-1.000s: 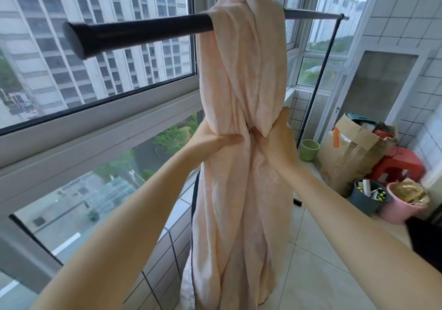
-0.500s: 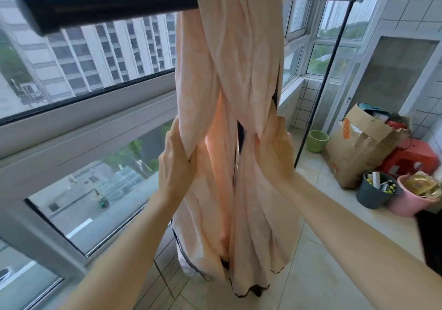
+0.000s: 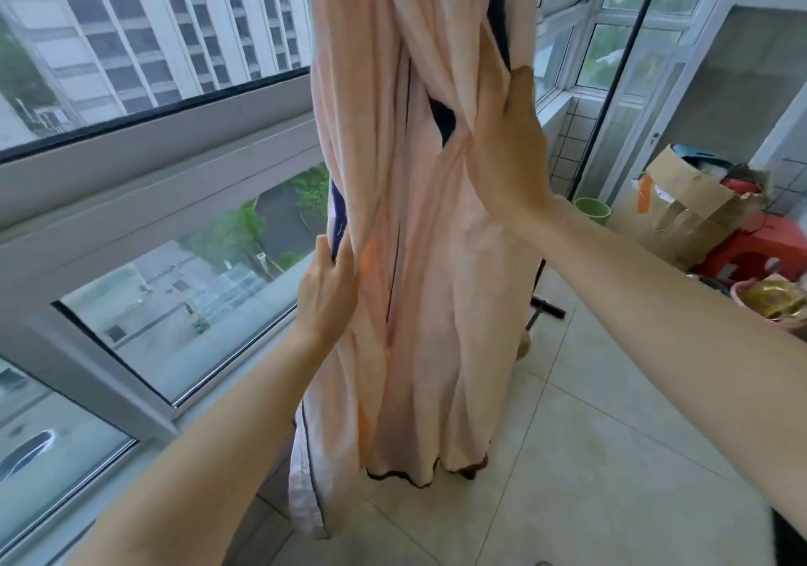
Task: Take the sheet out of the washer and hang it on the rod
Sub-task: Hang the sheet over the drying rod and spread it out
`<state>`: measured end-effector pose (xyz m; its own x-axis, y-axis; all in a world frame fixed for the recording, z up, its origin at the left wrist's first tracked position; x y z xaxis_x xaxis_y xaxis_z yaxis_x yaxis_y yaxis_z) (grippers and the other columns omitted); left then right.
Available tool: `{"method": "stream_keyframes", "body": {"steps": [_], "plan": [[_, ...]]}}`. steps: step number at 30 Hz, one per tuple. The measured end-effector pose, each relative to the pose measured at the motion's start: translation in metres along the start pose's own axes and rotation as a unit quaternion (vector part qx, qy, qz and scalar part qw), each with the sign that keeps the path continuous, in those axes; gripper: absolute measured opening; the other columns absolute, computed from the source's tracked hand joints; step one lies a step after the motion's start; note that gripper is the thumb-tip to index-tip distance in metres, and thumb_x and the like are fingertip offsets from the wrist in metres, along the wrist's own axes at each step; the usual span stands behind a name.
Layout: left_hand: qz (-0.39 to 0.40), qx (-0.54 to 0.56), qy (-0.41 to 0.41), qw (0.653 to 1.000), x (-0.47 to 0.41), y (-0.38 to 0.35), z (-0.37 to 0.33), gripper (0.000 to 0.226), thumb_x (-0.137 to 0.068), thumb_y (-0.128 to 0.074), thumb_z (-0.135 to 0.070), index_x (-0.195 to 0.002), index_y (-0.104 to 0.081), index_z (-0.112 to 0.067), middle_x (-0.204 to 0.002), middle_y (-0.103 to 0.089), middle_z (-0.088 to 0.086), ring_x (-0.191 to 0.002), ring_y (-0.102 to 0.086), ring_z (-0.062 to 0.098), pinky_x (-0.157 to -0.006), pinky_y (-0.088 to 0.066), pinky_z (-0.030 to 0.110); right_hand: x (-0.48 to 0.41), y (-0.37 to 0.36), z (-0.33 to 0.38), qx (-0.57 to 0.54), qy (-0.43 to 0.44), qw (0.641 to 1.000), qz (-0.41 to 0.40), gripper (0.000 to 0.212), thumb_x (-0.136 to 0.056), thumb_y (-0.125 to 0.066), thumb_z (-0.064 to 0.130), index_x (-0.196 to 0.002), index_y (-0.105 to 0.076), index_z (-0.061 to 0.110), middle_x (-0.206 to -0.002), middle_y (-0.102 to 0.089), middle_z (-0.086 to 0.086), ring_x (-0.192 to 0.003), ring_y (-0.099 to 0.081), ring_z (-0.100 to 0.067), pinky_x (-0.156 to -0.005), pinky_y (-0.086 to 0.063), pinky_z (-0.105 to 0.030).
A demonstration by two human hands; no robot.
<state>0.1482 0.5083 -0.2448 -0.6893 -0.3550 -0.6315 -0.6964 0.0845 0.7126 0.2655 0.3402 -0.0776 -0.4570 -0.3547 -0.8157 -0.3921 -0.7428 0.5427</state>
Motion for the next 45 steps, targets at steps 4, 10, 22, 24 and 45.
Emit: {"method": "stream_keyframes", "body": {"steps": [4, 10, 22, 24, 45], "plan": [[0.014, -0.009, 0.005, 1.000, -0.011, 0.011, 0.013, 0.063, -0.077, -0.059, 0.012, -0.128, -0.031, -0.010, -0.101, -0.044, 0.025, -0.054, -0.047, 0.040, -0.043, -0.032, 0.034, 0.006, -0.003, -0.004, -0.005, -0.027, 1.000, 0.013, 0.076, -0.085, -0.044, -0.005, -0.148, -0.010, 0.024, -0.113, -0.042, -0.019, -0.075, -0.050, -0.032, -0.059, -0.051, -0.045], [0.051, 0.054, 0.012, 0.997, -0.029, 0.014, 0.018, 0.056, -0.083, -0.059, -0.004, -0.129, -0.029, -0.013, -0.111, -0.047, 0.022, -0.066, -0.054, 0.045, -0.053, -0.045, 0.047, 0.028, -0.016, 0.011, -0.046, -0.055, 0.997, 0.037, 0.087, -0.079, -0.043, -0.015, -0.147, -0.006, 0.024, -0.112, -0.039, -0.020, -0.062, -0.046, -0.035, -0.053, -0.049, -0.046], [-0.013, 0.176, -0.018, 0.984, -0.055, 0.023, -0.035, 0.059, -0.085, -0.056, -0.003, -0.135, -0.026, -0.015, -0.125, -0.049, 0.025, -0.080, -0.058, 0.048, -0.063, -0.048, 0.052, 0.090, -0.033, 0.011, -0.087, -0.060, 0.987, 0.118, 0.084, -0.091, -0.045, -0.002, -0.147, 0.008, 0.030, -0.125, -0.036, -0.021, -0.075, -0.054, -0.037, -0.063, -0.055, -0.048], [-0.012, 0.175, -0.025, 0.984, -0.057, 0.021, -0.039, 0.059, -0.086, -0.056, -0.006, -0.138, -0.029, -0.005, -0.126, -0.048, 0.026, -0.080, -0.059, 0.048, -0.062, -0.049, 0.051, 0.093, -0.034, 0.013, -0.099, -0.078, 0.985, 0.118, 0.080, -0.093, -0.045, 0.005, -0.147, 0.008, 0.031, -0.126, -0.035, -0.020, -0.075, -0.055, -0.035, -0.064, -0.056, -0.046], [0.095, 0.159, -0.013, 0.983, -0.044, -0.027, -0.039, 0.061, -0.076, -0.053, 0.013, -0.133, -0.049, -0.006, -0.124, -0.051, 0.012, -0.102, -0.056, 0.037, -0.076, -0.047, 0.035, 0.079, -0.007, 0.000, -0.065, -0.050, 0.993, 0.088, 0.075, -0.094, -0.058, 0.033, -0.148, -0.007, 0.027, -0.124, -0.046, -0.018, -0.076, -0.061, -0.032, -0.063, -0.055, -0.045]]}}
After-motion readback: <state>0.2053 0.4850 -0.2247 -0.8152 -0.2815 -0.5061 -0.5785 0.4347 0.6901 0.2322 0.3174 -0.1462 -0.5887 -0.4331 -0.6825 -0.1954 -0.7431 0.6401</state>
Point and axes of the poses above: each hand's wrist, its own x-axis away from the middle knuckle, its own y-axis out of the back of the hand, z = x × y, the point moved 4 cm from there along -x, towards the middle knuckle
